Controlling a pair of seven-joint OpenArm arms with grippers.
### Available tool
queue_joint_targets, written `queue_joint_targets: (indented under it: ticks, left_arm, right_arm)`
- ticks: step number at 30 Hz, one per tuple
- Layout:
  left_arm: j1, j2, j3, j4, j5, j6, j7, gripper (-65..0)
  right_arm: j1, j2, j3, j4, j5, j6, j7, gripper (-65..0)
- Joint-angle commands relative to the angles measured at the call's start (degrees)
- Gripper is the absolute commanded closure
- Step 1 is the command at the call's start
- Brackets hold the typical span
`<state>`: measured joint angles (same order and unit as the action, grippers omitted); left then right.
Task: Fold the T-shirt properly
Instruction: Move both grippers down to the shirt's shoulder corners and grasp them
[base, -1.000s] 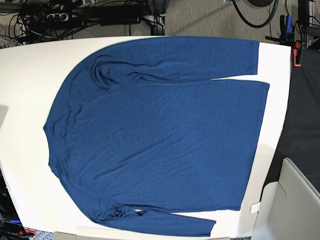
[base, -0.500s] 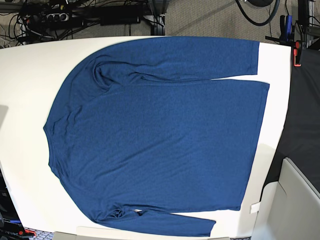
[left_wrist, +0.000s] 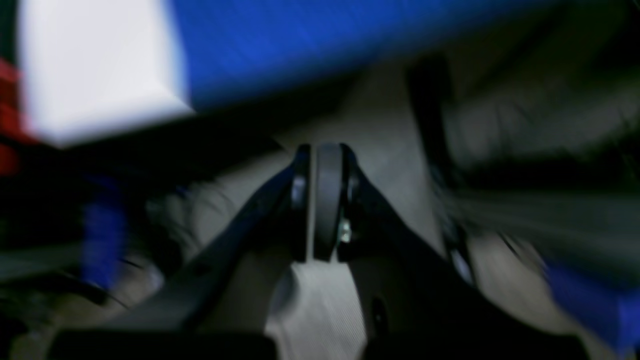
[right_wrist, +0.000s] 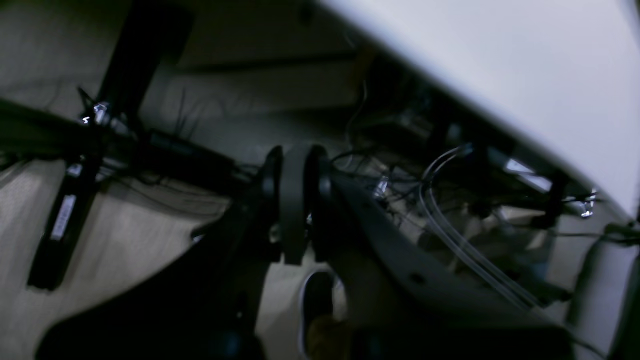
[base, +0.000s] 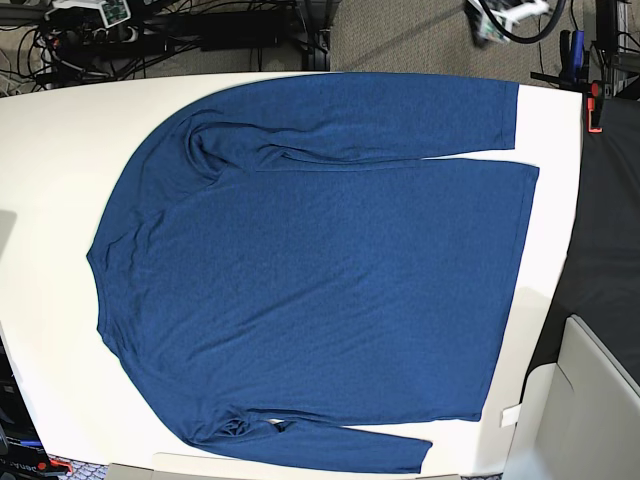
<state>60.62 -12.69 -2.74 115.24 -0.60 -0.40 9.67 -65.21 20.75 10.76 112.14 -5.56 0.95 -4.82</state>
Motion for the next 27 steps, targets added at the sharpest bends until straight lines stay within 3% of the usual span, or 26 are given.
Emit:
queue_joint_targets:
  ticks: [1,11,16,23,27]
  left_arm:
    - [1.2,-0.3,-0.9,1.9,0.0,-0.1,0.5,0.0]
    - [-4.2,0.2,-3.0,3.9,-0.1,-0.1,2.2,-1.1]
    - [-10.9,2.3,-5.7,3.9,-7.1,-0.1,11.9,-10.9]
    - [-20.6,4.3,-13.1,3.7,-14.9,-0.1,26.5,-26.1]
    - [-23.5,3.9,-14.4,3.7,-16.7,-0.2,32.2,-31.2]
  right_arm:
    - [-1.3,0.3,0.8,1.9,0.2,-0.3,0.7,-0.2]
    - [-0.4,0.3,3.7,4.8,0.2,-0.3,1.1,-0.2]
    - [3.4,0.3,3.7,4.7,0.7,-0.2,0.6,-0.2]
    - [7.9,0.8,5.1,4.8,10.4,-0.2,0.6,-0.8]
    - [9.3,0.8,7.4,4.8,14.1,-0.2,0.6,-11.9]
